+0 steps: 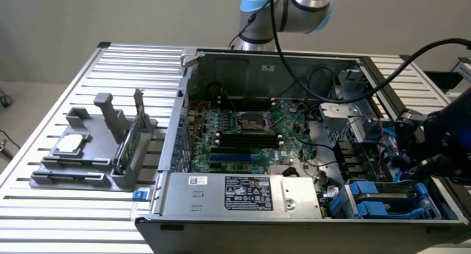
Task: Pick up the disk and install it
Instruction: 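Insert the first disk wire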
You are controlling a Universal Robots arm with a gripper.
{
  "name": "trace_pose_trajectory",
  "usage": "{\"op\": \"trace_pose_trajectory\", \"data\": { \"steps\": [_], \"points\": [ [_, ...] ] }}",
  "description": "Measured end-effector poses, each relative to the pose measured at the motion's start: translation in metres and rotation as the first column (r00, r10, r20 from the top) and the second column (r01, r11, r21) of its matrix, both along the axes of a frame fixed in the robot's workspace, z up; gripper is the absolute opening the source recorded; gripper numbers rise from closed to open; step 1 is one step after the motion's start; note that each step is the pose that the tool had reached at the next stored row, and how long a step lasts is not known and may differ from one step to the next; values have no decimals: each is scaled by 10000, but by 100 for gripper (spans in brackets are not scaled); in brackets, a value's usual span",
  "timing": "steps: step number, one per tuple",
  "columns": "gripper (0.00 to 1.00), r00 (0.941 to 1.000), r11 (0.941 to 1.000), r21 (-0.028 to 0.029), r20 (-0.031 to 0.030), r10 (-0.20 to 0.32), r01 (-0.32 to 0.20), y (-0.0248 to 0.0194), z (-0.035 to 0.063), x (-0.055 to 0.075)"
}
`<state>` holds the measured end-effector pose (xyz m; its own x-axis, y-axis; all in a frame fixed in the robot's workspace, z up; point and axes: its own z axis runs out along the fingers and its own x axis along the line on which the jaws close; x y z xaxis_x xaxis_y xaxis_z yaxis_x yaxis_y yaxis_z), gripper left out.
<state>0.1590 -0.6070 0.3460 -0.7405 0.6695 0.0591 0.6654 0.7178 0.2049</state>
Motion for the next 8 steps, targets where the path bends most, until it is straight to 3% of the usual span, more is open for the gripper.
{"op": "trace_pose_trajectory", "data": {
  "steps": [8],
  "points": [
    [27, 9973, 9973, 3, -2, -734, 734, -14, -17, 1]
  ]
}}
